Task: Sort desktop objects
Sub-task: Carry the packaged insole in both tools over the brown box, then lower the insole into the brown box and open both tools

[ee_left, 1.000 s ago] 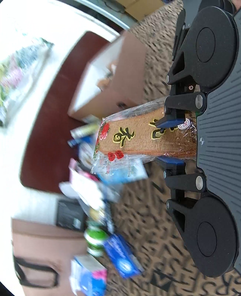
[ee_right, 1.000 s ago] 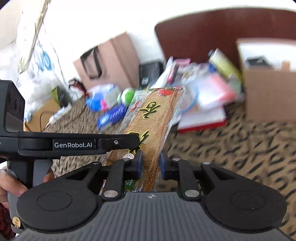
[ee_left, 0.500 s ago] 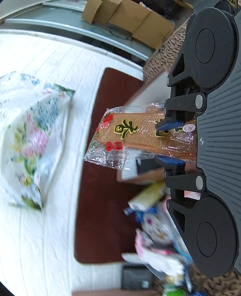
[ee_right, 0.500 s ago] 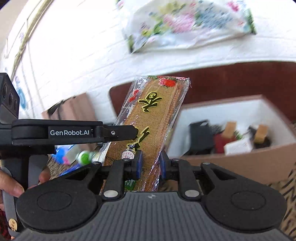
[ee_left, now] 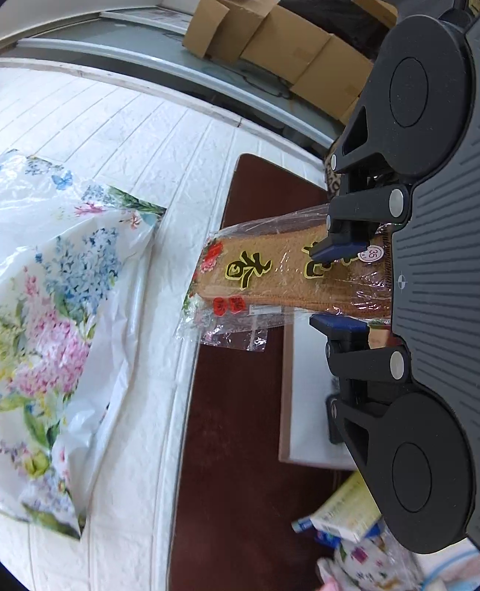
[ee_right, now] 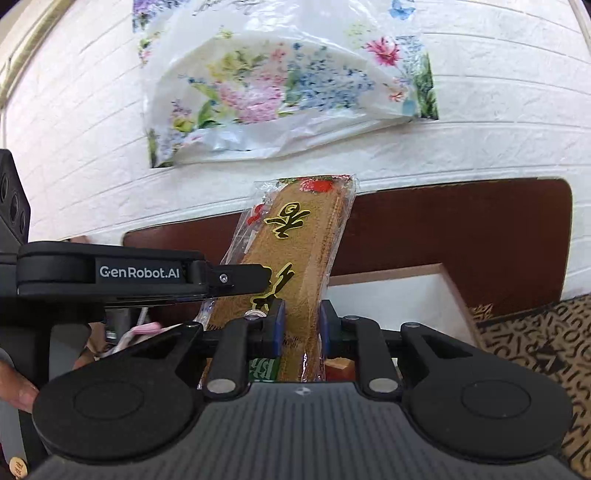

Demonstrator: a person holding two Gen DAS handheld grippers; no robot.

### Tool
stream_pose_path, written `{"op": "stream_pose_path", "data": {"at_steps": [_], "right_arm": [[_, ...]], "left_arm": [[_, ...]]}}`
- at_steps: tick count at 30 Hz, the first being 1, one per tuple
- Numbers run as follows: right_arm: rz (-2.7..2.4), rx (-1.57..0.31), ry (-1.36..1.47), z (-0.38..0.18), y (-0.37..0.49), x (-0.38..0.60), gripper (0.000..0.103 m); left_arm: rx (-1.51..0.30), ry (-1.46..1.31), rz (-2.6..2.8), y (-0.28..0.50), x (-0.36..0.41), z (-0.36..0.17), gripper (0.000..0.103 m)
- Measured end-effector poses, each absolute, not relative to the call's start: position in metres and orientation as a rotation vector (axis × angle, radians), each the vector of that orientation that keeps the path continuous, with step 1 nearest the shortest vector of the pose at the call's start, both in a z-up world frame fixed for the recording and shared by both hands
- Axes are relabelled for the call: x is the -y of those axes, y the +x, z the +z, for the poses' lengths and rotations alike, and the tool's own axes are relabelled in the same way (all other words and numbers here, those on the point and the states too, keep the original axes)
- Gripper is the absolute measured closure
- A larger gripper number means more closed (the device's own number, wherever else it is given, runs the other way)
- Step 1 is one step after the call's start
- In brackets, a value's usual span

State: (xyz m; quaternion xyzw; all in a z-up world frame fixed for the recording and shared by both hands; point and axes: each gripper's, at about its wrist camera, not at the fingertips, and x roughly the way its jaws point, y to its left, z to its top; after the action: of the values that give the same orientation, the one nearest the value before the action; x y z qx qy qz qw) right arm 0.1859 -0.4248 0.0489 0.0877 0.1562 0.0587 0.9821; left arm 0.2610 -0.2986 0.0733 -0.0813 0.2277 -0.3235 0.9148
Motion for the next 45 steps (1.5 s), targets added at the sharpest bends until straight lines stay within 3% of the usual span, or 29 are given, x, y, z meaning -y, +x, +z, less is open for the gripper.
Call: {"op": "stream_pose_path", "data": {"at_steps": [9, 27, 29, 30, 31, 32, 33, 36, 39, 42, 45], "right_arm": [[0.085, -0.378, 0.099, 0.036, 0.24, 0.465, 0.08], [0.04, -0.611, 0.059, -0.025, 0.269, 0.505, 0.078], [0.032, -0.608, 0.023, -0.029, 0.268, 0.501, 0.08], [0.03, -0.61, 0.005, -0.029, 0.267, 0.499, 0.08], [0.026, -0.615, -0.002, -0.028, 0.268, 0.498, 0.08], [0.028, -0.618, -0.005, -0.027, 0.268, 0.496, 0.076], [0.037, -0.616, 0.0, -0.027, 0.267, 0.496, 0.064], [0.067, -0.59, 0.008, -0.024, 0.264, 0.493, 0.032], [0.067, -0.566, -0.014, -0.022, 0.259, 0.486, 0.012], [0.058, -0.549, -0.005, -0.018, 0.253, 0.483, 0.002], [0.064, -0.534, 0.03, -0.013, 0.246, 0.483, 0.0]], "left_arm": [[-0.552, -0.221, -0.665, 0.311, 0.345, 0.038, 0.056], [-0.745, -0.135, -0.745, 0.326, 0.394, -0.027, 0.055], [-0.741, -0.112, -0.734, 0.325, 0.396, -0.026, 0.05], [-0.737, -0.113, -0.735, 0.325, 0.395, -0.026, 0.041], [-0.74, -0.125, -0.743, 0.324, 0.394, -0.026, 0.024], [-0.743, -0.147, -0.754, 0.324, 0.391, -0.026, 0.018], [-0.739, -0.171, -0.762, 0.323, 0.388, -0.025, 0.009], [-0.713, -0.191, -0.764, 0.317, 0.381, -0.02, 0.001], [-0.705, -0.193, -0.77, 0.313, 0.377, -0.015, 0.0], [-0.71, -0.208, -0.758, 0.308, 0.369, -0.012, 0.0], [-0.721, -0.206, -0.738, 0.305, 0.367, -0.011, 0.0]]}}
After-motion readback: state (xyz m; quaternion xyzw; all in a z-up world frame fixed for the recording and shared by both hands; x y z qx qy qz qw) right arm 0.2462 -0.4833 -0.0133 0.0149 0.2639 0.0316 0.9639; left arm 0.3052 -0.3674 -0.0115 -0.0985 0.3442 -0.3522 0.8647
